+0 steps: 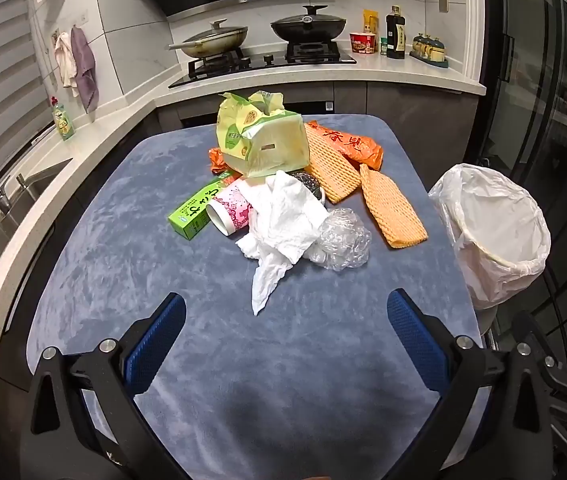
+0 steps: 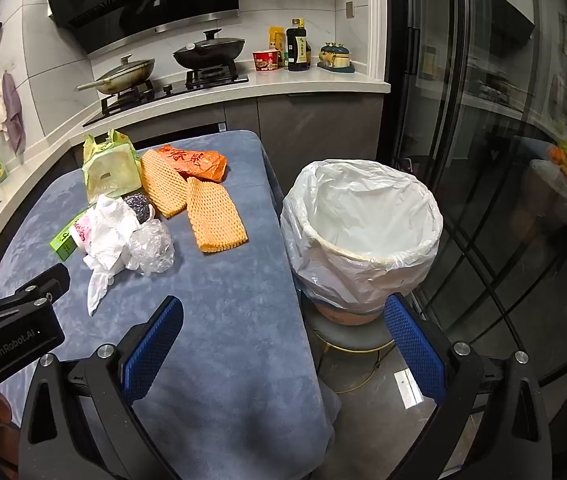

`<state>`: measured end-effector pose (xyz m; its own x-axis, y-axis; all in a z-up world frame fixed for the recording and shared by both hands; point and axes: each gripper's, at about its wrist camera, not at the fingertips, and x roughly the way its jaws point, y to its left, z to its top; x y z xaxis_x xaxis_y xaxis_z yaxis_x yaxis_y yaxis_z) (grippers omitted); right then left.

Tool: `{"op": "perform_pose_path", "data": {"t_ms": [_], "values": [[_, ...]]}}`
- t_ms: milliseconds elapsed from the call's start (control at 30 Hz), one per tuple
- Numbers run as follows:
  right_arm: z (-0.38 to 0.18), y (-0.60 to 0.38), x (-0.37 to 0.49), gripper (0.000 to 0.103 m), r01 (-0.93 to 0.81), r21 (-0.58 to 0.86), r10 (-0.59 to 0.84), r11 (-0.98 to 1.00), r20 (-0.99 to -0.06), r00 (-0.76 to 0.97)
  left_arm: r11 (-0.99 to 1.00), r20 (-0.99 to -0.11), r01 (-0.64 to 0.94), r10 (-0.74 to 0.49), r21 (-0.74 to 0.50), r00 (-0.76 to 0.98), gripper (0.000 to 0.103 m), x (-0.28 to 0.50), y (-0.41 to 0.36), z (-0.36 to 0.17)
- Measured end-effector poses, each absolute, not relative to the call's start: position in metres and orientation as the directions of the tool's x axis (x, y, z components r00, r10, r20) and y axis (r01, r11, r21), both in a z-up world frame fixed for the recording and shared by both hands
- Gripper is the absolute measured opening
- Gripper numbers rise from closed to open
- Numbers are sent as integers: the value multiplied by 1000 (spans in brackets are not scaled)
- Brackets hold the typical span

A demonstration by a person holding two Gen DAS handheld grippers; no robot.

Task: Collect trash

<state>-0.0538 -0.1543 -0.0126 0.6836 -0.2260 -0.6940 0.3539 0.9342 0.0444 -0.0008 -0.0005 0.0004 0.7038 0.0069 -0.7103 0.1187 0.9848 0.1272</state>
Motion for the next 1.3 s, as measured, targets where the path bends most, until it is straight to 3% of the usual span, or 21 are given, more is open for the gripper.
{"op": "perform_pose_path", "data": {"t_ms": [1300], "values": [[-9,-143,-51,97,327,39,-211,944,-690,692,986,-700,112,5,120,714,96,0,8,5]]}}
